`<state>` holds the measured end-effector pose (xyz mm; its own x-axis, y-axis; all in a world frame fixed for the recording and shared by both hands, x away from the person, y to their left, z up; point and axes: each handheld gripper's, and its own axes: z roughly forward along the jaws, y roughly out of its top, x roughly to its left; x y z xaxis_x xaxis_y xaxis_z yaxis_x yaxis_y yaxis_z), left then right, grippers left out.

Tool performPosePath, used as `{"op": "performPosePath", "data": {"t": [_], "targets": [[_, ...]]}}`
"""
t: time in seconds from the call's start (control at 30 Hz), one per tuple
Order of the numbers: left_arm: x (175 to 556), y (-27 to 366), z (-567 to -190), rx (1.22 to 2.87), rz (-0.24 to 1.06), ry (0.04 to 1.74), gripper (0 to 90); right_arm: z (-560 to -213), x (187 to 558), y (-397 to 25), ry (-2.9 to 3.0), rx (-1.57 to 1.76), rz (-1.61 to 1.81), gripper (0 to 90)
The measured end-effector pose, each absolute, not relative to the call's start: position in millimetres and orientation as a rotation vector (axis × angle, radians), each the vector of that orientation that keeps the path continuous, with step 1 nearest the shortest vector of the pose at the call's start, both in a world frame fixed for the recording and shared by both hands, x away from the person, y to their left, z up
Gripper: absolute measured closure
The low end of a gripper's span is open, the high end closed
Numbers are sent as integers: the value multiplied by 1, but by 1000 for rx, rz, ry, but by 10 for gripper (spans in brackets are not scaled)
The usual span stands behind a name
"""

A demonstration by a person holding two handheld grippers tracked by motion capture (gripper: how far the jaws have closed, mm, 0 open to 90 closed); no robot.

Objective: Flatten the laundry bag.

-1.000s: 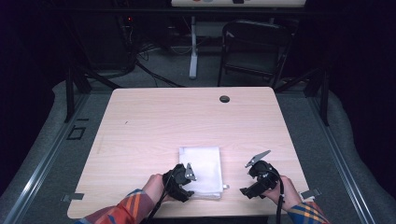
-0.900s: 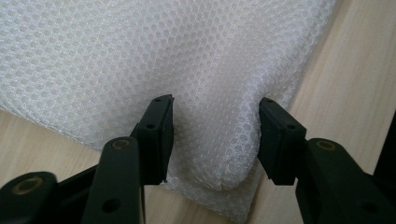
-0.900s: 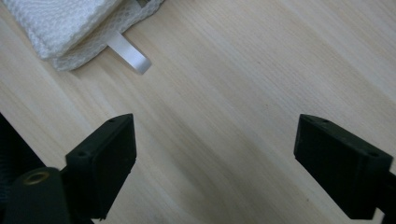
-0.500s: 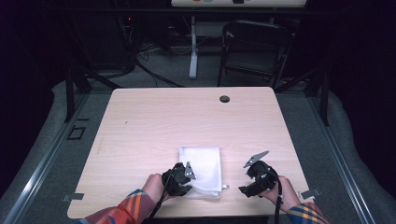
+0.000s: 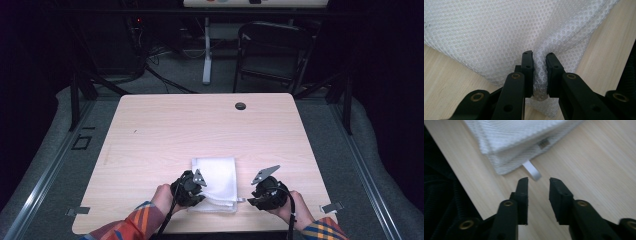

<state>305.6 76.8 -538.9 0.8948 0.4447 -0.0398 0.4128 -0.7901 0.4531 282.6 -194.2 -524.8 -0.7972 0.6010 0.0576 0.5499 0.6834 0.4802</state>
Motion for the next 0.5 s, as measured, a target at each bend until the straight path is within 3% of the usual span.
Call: {"op": "performPosePath", "data": {"t": [0.17, 0.5], "targets": [[307, 78, -537, 2580, 84, 636, 795, -528, 277, -167, 2830, 848, 772, 858], [306, 81, -532, 2533, 78, 642, 797, -535, 277, -145, 2827, 772, 782, 900]]}}
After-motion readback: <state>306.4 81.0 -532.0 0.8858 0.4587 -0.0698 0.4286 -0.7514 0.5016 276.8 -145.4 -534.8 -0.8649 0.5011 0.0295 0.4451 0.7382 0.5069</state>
